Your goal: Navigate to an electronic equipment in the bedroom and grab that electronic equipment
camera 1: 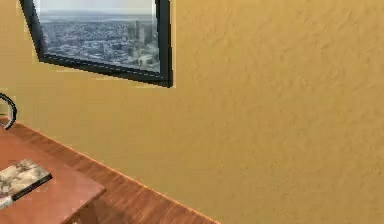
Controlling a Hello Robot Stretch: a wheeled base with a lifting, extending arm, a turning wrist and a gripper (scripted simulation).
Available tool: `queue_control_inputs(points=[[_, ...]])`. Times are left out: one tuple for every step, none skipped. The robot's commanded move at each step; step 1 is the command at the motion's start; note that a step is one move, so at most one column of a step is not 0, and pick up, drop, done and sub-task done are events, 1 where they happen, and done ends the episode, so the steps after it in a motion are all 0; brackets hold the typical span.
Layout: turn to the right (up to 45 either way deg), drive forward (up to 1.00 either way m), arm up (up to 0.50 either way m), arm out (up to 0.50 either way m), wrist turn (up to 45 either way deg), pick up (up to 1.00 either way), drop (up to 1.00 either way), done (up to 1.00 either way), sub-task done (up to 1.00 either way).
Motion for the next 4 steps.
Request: queue_control_inputs(points=[[45.0,0.00,0.00,0.00,0.0,0.00,0.00,0.00,0.00],[45.0,0.00,0.00,0.00,0.0,0.00,0.00,0.00,0.00],[30.0,0.00,0.00,0.00,0.0,0.00,0.00,0.00,0.00],[0.0,0.15,0.00,0.00,0.0,0.00,0.00,0.00,0.00]])
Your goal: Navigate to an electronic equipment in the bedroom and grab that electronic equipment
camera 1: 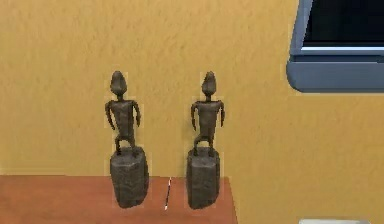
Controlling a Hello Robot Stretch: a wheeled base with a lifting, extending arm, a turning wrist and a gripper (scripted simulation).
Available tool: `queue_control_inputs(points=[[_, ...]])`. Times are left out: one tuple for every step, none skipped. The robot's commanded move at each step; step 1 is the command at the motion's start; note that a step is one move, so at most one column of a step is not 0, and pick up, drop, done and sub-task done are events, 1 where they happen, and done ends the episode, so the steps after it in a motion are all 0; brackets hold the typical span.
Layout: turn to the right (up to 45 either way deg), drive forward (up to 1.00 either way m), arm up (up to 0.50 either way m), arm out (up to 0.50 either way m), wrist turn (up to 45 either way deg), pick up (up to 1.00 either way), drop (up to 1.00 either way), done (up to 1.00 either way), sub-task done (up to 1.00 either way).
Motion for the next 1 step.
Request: queue_control_inputs(points=[[-27.0,0.00,0.00,0.00,0.0,0.00,0.00,0.00,0.00]])
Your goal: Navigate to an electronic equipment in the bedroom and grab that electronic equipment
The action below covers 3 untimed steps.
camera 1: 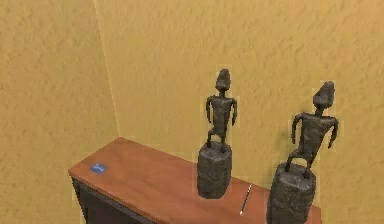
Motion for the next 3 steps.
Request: queue_control_inputs(points=[[0.0,0.00,0.50,0.00,0.0,0.00,0.00,0.00,0.00],[0.0,0.00,0.06,0.00,0.0,0.00,0.00,0.00,0.00],[0.0,0.00,0.00,0.48,0.0,0.00,0.00,0.00,0.00]])
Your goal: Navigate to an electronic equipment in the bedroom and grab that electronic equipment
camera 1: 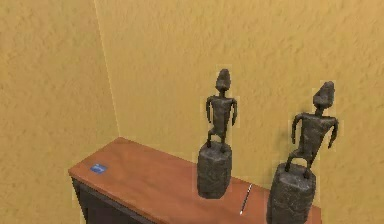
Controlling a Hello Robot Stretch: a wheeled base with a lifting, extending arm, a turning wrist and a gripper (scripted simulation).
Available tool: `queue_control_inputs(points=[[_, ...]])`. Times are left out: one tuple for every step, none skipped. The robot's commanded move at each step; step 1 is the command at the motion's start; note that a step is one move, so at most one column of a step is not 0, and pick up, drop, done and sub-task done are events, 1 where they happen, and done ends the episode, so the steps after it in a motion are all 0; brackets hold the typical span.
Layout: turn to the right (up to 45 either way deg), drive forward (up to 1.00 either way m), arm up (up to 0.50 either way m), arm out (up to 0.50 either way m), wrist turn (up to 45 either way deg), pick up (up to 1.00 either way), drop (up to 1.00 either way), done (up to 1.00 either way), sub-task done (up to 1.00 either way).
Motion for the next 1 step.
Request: queue_control_inputs(points=[[0.0,0.00,0.00,0.00,45.0,0.00,0.00,0.00,0.00]])
